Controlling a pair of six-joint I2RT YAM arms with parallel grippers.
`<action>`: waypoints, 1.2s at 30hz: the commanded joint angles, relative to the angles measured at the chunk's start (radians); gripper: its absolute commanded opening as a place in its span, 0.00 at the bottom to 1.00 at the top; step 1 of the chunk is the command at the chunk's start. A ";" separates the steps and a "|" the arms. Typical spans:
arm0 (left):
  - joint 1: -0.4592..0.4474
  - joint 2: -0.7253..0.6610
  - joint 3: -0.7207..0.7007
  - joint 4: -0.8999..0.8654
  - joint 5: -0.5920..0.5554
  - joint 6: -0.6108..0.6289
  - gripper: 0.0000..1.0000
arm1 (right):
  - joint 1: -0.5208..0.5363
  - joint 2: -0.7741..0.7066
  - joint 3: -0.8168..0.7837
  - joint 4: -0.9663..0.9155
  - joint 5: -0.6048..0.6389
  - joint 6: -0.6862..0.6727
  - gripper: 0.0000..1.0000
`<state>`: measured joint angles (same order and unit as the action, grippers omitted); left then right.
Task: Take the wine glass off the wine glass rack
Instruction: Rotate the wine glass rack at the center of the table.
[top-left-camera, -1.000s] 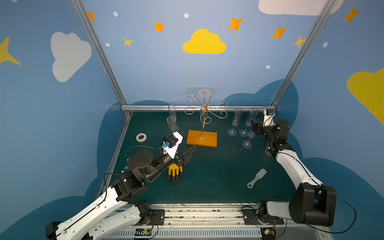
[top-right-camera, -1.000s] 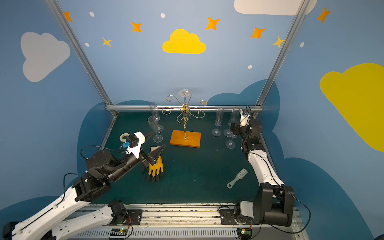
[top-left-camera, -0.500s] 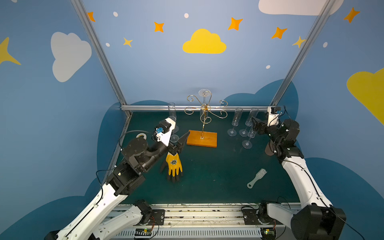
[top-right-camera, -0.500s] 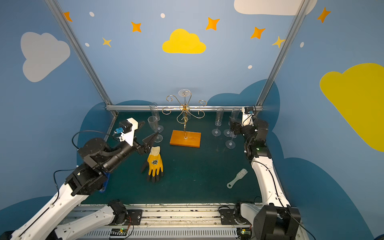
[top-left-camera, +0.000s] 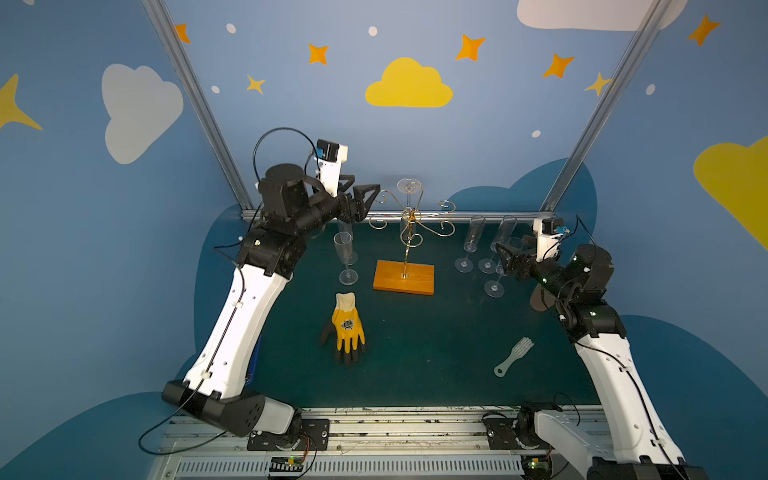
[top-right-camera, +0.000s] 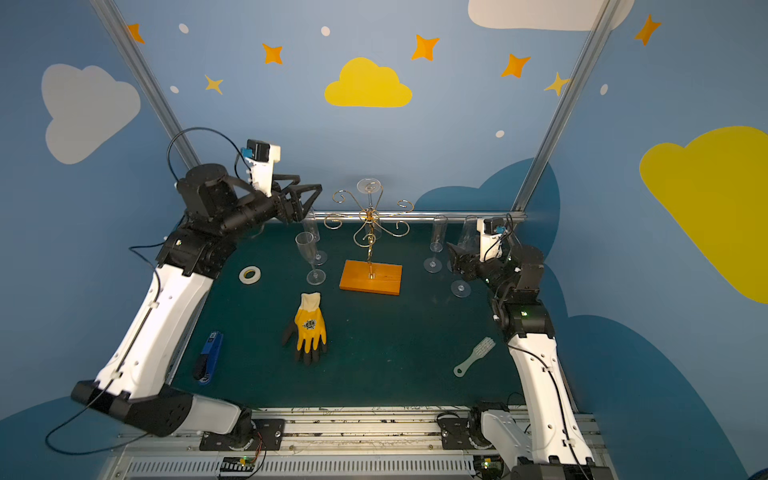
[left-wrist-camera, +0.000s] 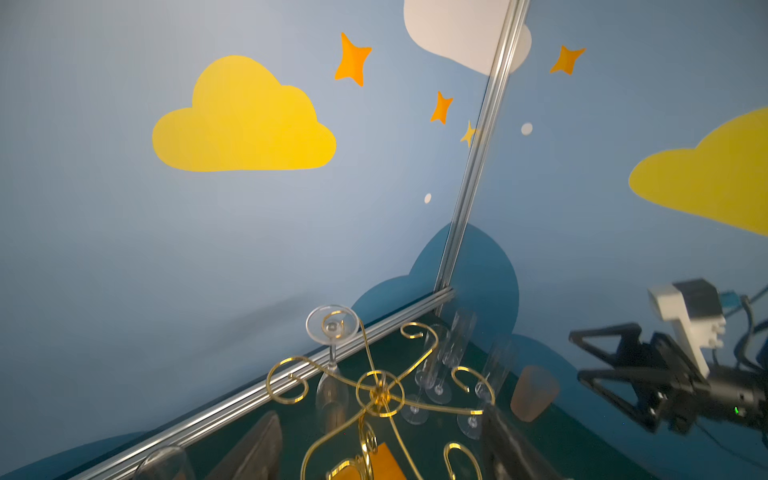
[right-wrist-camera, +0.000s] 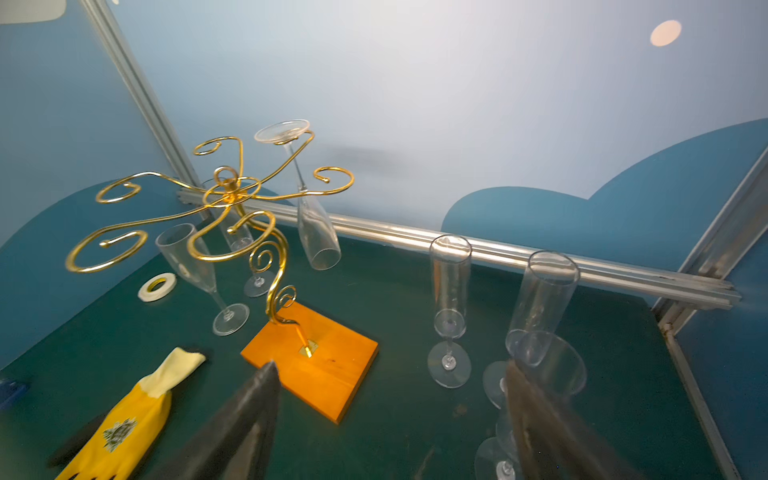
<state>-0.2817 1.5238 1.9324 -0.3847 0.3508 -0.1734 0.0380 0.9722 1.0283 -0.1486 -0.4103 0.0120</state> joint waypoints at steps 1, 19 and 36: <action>0.024 0.127 0.162 -0.085 0.121 -0.143 0.73 | 0.014 -0.030 0.027 -0.068 -0.076 0.030 0.83; 0.051 0.812 0.829 -0.040 0.216 -0.453 0.68 | 0.029 -0.116 0.005 -0.205 -0.165 0.110 0.84; 0.056 0.890 0.830 0.037 0.232 -0.445 0.64 | 0.038 -0.079 0.080 -0.250 -0.249 0.164 0.84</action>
<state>-0.2344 2.3981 2.7399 -0.3828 0.5632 -0.6323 0.0677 0.8951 1.0729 -0.3737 -0.6281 0.1608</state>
